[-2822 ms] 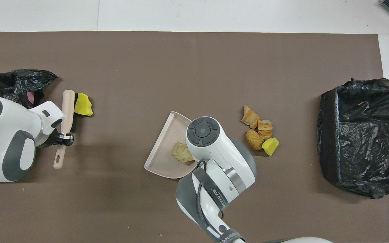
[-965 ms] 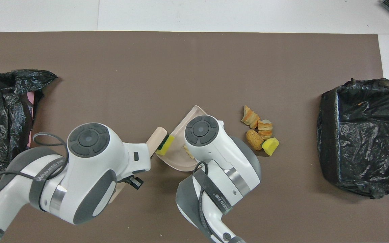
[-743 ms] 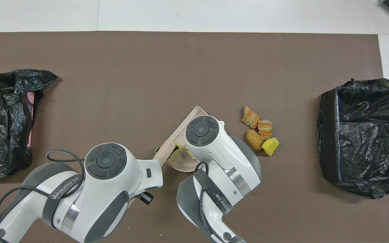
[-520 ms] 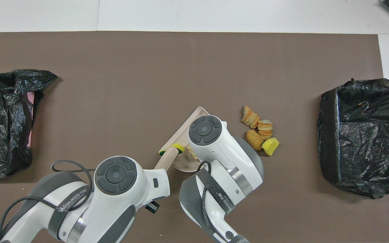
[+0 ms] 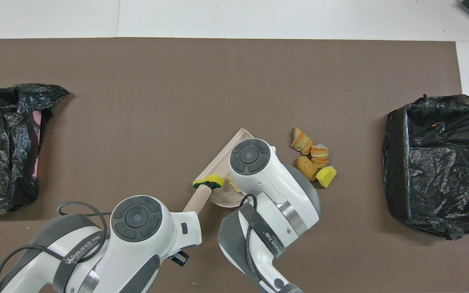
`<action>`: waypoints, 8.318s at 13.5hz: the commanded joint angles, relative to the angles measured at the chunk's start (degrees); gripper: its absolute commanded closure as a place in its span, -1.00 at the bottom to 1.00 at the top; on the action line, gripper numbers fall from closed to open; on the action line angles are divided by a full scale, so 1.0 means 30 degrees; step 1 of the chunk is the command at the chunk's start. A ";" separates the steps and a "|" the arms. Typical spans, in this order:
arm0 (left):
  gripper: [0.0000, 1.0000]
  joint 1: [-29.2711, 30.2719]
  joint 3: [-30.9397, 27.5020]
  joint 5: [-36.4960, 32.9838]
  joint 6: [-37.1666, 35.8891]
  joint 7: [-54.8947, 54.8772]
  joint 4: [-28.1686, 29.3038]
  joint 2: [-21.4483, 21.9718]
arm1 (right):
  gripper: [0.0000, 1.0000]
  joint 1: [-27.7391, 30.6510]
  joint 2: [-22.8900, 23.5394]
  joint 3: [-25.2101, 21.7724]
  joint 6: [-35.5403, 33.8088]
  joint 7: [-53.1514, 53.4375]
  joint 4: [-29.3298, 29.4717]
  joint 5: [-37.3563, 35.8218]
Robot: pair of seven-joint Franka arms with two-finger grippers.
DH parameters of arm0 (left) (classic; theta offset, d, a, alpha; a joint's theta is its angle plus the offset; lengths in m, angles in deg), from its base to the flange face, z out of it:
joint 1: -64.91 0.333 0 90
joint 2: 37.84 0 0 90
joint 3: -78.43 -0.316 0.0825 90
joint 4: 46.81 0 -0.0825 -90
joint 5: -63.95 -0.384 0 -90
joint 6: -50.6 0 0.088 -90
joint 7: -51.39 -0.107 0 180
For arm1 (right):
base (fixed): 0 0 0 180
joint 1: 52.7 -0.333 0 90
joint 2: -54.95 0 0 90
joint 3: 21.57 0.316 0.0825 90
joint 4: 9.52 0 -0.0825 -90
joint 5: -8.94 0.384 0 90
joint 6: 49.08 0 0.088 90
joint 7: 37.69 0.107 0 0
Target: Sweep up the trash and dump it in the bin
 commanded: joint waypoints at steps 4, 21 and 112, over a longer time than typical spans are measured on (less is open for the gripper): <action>1.00 -0.1491 -0.0236 0.0201 -0.1872 0.0170 0.2441 0.2781 | 1.00 0.0607 -0.0426 0.0153 0.0174 -0.0284 -0.0503 0.0029; 1.00 -0.2069 -0.0118 0.0201 0.5155 1.3192 0.3357 0.1997 | 1.00 1.3161 -0.5289 -0.0082 -0.2054 -1.6144 0.0436 -0.0351; -1.00 1.0784 -0.0412 -0.1615 -0.4361 -0.1441 -1.3898 -0.4186 | 1.00 0.5796 0.7921 0.6950 0.0636 1.4653 1.3882 0.0381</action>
